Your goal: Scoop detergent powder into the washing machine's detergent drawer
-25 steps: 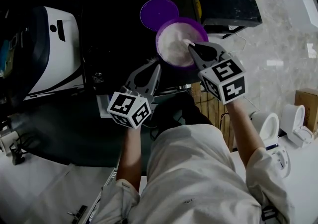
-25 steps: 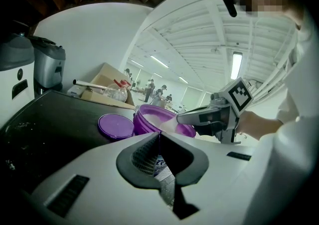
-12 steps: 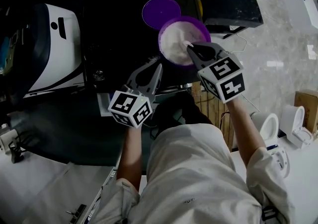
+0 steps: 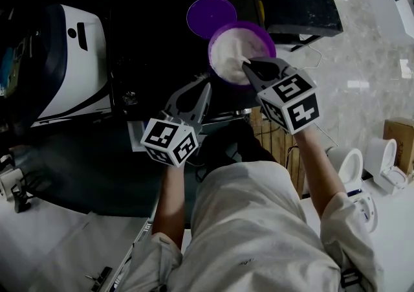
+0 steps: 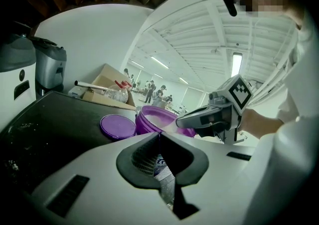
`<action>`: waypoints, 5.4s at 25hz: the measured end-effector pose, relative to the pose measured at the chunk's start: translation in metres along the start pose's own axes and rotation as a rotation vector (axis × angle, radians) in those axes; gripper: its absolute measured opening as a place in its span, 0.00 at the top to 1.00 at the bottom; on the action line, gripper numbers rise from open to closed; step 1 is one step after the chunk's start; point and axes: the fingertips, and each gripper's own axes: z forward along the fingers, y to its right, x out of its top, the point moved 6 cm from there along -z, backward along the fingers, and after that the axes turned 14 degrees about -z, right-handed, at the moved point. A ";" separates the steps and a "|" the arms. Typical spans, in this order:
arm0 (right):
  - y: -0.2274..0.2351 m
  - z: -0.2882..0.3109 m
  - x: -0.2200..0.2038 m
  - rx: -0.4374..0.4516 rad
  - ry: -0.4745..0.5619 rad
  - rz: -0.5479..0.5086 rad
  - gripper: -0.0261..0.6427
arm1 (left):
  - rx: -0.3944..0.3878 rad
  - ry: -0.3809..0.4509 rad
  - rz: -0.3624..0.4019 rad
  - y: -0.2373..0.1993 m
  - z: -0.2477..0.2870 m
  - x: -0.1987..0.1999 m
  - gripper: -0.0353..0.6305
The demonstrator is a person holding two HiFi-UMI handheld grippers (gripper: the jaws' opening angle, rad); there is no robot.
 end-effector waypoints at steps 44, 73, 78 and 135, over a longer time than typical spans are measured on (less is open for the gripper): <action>-0.029 -0.005 0.015 0.150 0.135 0.151 0.94 | 0.007 0.046 0.015 0.007 -0.029 0.003 0.91; 0.001 -0.020 -0.002 0.162 0.302 0.547 0.94 | 0.014 0.056 0.033 0.014 -0.028 0.008 0.91; 0.013 -0.027 0.001 0.166 0.344 0.584 0.94 | 0.029 0.068 0.037 0.016 -0.026 0.012 0.91; -0.099 0.039 0.140 0.958 0.355 0.583 0.94 | 0.640 0.461 -0.165 -0.013 -0.202 -0.023 0.91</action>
